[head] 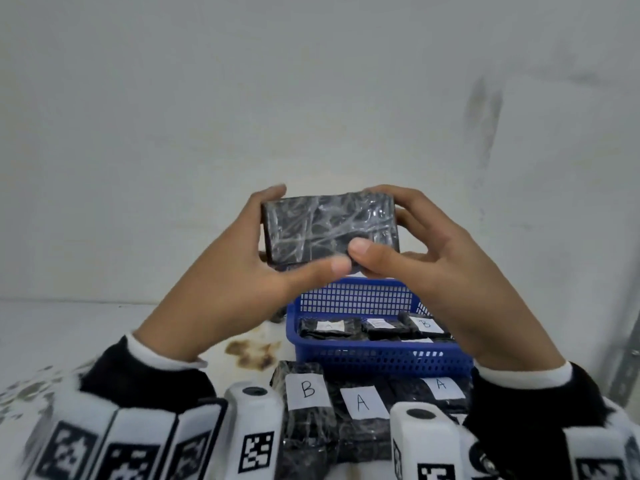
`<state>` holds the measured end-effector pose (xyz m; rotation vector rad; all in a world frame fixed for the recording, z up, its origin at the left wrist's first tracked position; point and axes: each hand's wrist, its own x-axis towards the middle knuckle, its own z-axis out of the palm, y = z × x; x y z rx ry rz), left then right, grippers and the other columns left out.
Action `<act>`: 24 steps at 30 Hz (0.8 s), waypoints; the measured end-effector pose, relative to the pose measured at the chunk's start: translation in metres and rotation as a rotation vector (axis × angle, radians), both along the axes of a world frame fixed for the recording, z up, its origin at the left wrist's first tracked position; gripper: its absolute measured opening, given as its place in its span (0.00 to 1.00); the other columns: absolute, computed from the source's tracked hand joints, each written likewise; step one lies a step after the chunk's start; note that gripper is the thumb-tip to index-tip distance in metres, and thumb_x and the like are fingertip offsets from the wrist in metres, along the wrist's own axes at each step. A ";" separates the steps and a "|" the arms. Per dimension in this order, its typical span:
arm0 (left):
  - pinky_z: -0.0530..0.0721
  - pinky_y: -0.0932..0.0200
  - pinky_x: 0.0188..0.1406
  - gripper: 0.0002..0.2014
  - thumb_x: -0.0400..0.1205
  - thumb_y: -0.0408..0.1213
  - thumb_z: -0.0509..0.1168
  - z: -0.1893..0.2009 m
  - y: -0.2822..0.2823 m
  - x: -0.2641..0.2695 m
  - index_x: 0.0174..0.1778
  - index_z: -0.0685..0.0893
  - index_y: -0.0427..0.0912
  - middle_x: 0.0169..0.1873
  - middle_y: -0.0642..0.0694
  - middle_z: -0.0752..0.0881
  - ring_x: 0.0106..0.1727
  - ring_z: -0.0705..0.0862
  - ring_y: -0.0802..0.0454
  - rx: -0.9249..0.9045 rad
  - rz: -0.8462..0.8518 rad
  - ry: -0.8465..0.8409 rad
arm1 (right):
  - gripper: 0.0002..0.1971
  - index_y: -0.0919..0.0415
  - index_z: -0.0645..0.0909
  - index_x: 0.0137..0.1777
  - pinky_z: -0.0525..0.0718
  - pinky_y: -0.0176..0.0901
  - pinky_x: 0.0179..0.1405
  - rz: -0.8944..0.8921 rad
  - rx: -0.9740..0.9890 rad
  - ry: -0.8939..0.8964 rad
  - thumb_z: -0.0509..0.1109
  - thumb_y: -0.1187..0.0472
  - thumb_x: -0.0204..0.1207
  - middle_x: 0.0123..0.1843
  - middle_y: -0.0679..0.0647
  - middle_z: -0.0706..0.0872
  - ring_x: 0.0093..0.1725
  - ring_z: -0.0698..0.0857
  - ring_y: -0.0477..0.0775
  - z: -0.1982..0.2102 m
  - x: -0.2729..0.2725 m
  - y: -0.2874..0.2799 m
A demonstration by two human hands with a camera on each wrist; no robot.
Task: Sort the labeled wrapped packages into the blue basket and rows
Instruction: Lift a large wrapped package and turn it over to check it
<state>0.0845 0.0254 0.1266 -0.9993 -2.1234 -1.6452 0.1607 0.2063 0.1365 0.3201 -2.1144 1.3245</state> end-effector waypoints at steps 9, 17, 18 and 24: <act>0.86 0.48 0.60 0.44 0.67 0.49 0.73 0.003 -0.007 -0.003 0.81 0.66 0.61 0.70 0.55 0.81 0.64 0.86 0.54 0.250 -0.259 -0.145 | 0.22 0.39 0.80 0.66 0.87 0.60 0.63 0.023 0.023 0.053 0.73 0.45 0.71 0.64 0.38 0.88 0.52 0.93 0.58 0.002 0.002 0.001; 0.87 0.49 0.59 0.38 0.70 0.36 0.70 0.004 -0.012 -0.005 0.79 0.70 0.51 0.65 0.52 0.86 0.59 0.89 0.50 0.287 -0.357 -0.127 | 0.20 0.42 0.82 0.67 0.88 0.61 0.61 0.076 0.014 0.061 0.72 0.48 0.74 0.63 0.41 0.88 0.56 0.92 0.55 0.004 0.004 0.009; 0.86 0.51 0.59 0.37 0.70 0.36 0.71 0.004 -0.013 -0.004 0.78 0.71 0.52 0.65 0.52 0.86 0.59 0.89 0.50 0.278 -0.359 -0.111 | 0.21 0.42 0.81 0.66 0.88 0.62 0.61 0.074 0.017 0.061 0.75 0.47 0.72 0.64 0.40 0.87 0.54 0.92 0.57 0.003 0.004 0.009; 0.86 0.61 0.56 0.27 0.70 0.40 0.76 0.007 -0.006 0.003 0.66 0.80 0.53 0.54 0.55 0.90 0.54 0.90 0.52 0.214 -0.290 -0.006 | 0.26 0.36 0.78 0.56 0.88 0.69 0.55 0.027 0.019 0.070 0.86 0.42 0.60 0.63 0.39 0.86 0.50 0.92 0.68 0.000 0.002 0.003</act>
